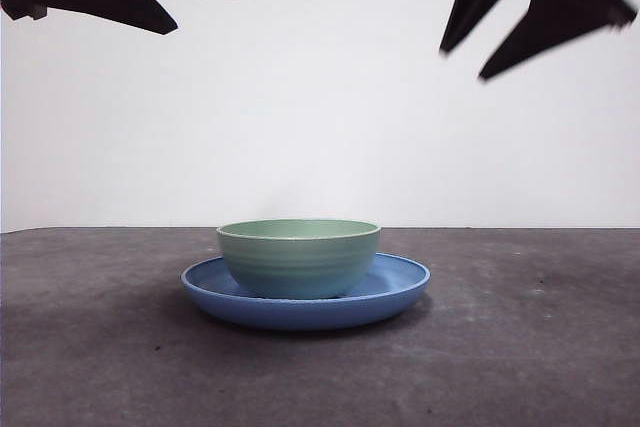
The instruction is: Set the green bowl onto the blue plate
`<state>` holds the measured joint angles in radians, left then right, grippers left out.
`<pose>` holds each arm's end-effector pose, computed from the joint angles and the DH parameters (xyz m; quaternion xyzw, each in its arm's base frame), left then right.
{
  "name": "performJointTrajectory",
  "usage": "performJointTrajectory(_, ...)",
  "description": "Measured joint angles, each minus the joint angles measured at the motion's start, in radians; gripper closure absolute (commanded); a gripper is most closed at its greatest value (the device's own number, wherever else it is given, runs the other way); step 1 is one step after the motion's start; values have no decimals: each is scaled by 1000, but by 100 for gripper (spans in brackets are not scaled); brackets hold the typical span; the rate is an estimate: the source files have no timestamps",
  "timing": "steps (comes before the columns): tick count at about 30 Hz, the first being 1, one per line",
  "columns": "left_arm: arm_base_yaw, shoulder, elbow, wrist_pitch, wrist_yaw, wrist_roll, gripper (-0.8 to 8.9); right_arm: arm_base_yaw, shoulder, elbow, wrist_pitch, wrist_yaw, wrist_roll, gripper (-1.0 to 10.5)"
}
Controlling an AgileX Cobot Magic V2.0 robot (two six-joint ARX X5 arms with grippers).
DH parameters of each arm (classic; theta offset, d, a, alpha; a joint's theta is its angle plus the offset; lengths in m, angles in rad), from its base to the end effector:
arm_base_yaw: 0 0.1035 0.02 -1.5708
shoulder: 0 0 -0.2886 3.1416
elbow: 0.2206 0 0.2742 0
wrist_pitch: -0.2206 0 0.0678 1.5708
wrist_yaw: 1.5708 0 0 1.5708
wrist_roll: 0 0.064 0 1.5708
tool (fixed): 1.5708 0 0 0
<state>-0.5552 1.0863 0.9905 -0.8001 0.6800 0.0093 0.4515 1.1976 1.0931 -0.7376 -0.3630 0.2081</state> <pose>0.1752 -0.1560 0.3012 -0.0236 0.4298 -0.5240 0.7350 0.2349 0.1392 0.3088 0.0691 0.4437 0.3171 0.8354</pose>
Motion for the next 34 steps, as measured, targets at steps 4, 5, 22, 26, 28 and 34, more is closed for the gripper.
performJointTrajectory(4,0,0,0,0,0,0,533,42,-81,0,-82,-2,-23,734)
performJointTrajectory(5,0,0,0,0,0,0,533,50,-95,0,-97,-2,-25,734)
performJointTrajectory(22,0,0,0,0,0,0,533,198,-232,-186,-98,-30,-29,734)
performJointTrajectory(26,0,0,0,0,0,0,533,204,-232,-186,-80,-33,-29,734)
performJointTrajectory(28,0,0,0,0,0,0,533,204,-232,-186,-80,-33,-29,734)
performJointTrajectory(34,0,0,0,0,0,0,623,204,-232,-186,-80,-33,-29,810)
